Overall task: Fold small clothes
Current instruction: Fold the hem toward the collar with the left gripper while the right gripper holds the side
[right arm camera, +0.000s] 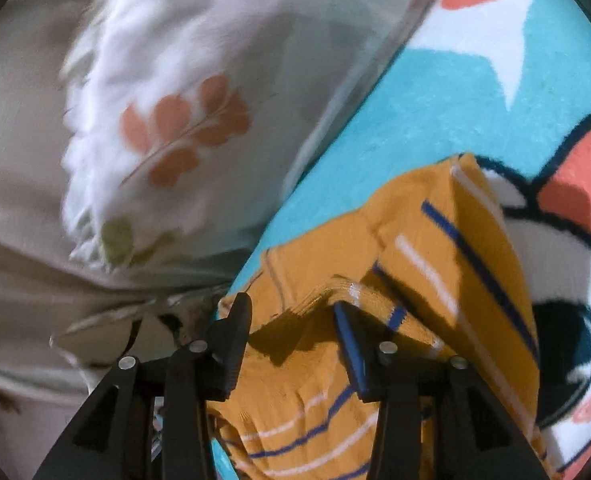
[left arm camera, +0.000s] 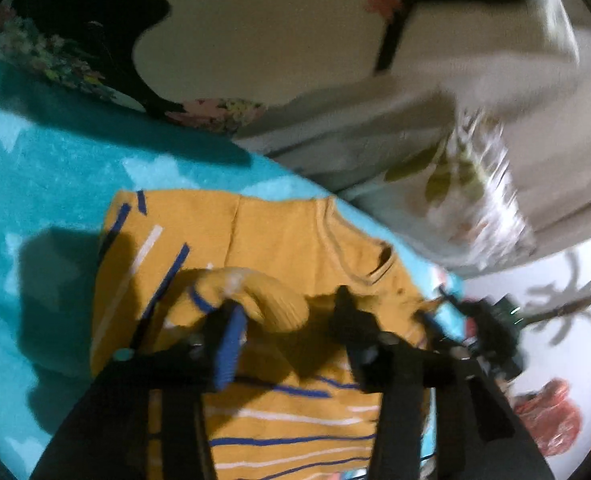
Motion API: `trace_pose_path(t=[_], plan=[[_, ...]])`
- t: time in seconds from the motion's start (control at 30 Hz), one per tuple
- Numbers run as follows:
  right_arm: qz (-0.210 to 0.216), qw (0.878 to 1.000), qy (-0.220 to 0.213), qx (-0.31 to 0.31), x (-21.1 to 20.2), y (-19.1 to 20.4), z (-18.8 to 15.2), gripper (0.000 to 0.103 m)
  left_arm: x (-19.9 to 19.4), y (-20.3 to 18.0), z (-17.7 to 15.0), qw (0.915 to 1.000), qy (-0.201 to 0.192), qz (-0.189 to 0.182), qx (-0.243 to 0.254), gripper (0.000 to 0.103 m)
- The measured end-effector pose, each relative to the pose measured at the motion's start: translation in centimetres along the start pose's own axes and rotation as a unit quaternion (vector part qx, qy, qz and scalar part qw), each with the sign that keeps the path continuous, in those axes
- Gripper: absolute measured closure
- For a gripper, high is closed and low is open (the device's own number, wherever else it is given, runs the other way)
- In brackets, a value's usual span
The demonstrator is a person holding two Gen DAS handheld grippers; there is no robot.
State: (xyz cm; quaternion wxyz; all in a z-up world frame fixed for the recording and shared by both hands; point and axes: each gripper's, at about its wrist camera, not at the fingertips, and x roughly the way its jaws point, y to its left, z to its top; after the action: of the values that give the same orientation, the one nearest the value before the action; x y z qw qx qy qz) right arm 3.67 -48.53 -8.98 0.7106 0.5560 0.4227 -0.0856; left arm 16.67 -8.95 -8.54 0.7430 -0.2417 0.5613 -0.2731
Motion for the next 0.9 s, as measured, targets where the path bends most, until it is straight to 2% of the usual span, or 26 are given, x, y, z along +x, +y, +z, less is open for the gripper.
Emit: trace_pose_path(t=[0.07,0.17,0.27,0.37,0.43,0.5,0.57,0.73,0.8,0.83,0.9], plan=[[-0.012,1.0,0.002,-0.009,0.5,0.3,0.0,0.055,-1.1,0.5,0.4,0.9993,-0.03,-0.003,-0.023,0.035],[-0.024,0.999,0.0,-0.023,1.0,0.8,-0.1,0.054,-2.6,1.3,0.9,0.9973,-0.059,0.009,-0.042,0.031],[-0.017,1.0,0.001,-0.023,0.8,1.3,0.0,0.053,-3.2,1.8,0.5,0.9964,-0.06,0.047,-0.038,0.031],[0.013,0.999,-0.013,-0.031,-1.2,1.5,0.3,0.053,-3.8,2.5,-0.4,0.9954,-0.047,0.082,-0.018,0.031],[0.007,0.998,-0.043,-0.049,-3.8,1.4,0.4,0.046,-4.4,3.4,-1.5,0.994,-0.035,0.104,-0.005,0.031],[-0.02,0.996,-0.068,-0.059,-6.6,0.4,0.2,0.034,-4.6,4.4,-2.6,0.9933,-0.017,0.115,-0.001,0.031],[-0.051,0.994,-0.066,-0.073,-8.0,-0.9,-0.5,0.033,-4.6,5.4,-3.6,0.994,0.002,0.11,-0.005,0.031],[-0.104,0.99,-0.003,-0.1,-7.8,-4.6,-4.3,0.033,-3.6,7.1,-6.5,0.9963,0.044,0.074,-0.007,0.03],[-0.105,0.989,0.012,-0.101,-7.1,-5.9,-5.3,0.033,-3.2,6.8,-7.2,0.9967,0.05,0.064,0.005,0.026],[-0.099,0.99,0.018,-0.1,-7.0,-6.6,-5.5,0.033,-3.1,6.5,-7.6,0.9969,0.044,0.063,0.019,0.021],[-0.088,0.991,0.029,-0.098,-6.0,-7.1,-6.1,0.033,-2.8,6.1,-8.1,0.9973,0.046,0.052,0.025,0.018]])
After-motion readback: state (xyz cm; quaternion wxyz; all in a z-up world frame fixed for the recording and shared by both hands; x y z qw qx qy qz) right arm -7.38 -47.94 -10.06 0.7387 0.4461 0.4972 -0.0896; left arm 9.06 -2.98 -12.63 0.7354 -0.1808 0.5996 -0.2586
